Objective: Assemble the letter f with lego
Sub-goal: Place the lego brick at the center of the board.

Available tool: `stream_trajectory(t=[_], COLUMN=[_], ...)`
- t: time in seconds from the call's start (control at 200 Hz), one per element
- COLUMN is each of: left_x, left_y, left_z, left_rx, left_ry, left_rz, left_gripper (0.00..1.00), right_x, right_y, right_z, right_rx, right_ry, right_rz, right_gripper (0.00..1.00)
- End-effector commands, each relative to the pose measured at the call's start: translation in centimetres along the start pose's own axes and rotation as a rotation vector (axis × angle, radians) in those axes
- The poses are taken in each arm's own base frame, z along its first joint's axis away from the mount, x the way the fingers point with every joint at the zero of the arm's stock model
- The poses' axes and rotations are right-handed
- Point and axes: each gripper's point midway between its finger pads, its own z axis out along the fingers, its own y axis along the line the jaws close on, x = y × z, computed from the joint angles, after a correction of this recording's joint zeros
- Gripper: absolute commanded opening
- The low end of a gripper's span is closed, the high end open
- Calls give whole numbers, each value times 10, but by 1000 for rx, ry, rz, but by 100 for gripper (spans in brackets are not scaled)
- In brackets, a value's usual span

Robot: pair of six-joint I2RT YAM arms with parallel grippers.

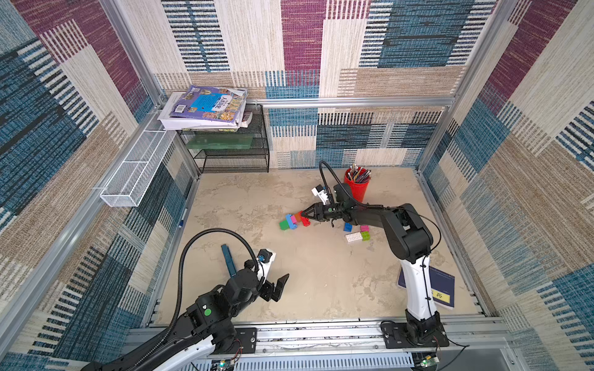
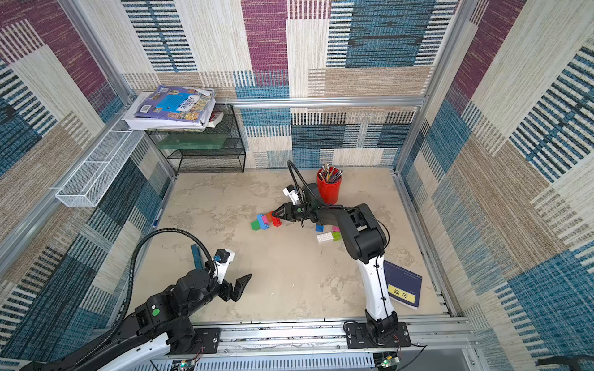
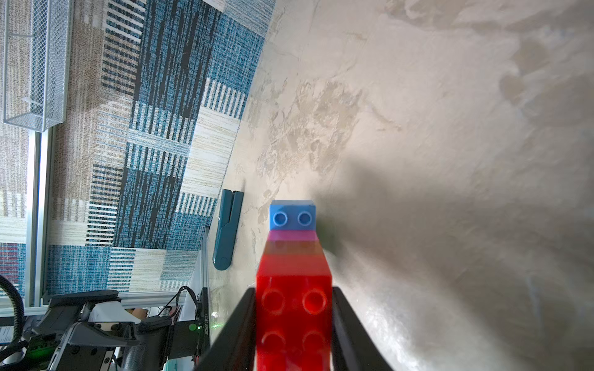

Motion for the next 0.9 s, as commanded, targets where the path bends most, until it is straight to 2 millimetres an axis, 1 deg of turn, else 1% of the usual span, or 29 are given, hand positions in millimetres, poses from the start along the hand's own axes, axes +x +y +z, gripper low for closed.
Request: stream_trajectory(t=[0.0, 0.26, 0.476, 0.896], left_x=[-4, -4, -4, -4], left_y=[0, 0, 0, 0], left_z=[0, 0, 0, 0], left_rx=[2, 2, 1, 1], left_ry=[-15, -16, -13, -13], left_rz=[-19, -20, -20, -20], left_gripper=[99, 99, 99, 99], right_x=[-3, -2, 1, -3], right_y=[0, -2, -9, -26], right_z=[1, 2, 5, 4], right_rx=[-10, -8, -1, 65], right_ry=[-9, -8, -1, -22], right_rz=[-14, -9, 7, 23], right_gripper=[40, 42, 44, 48])
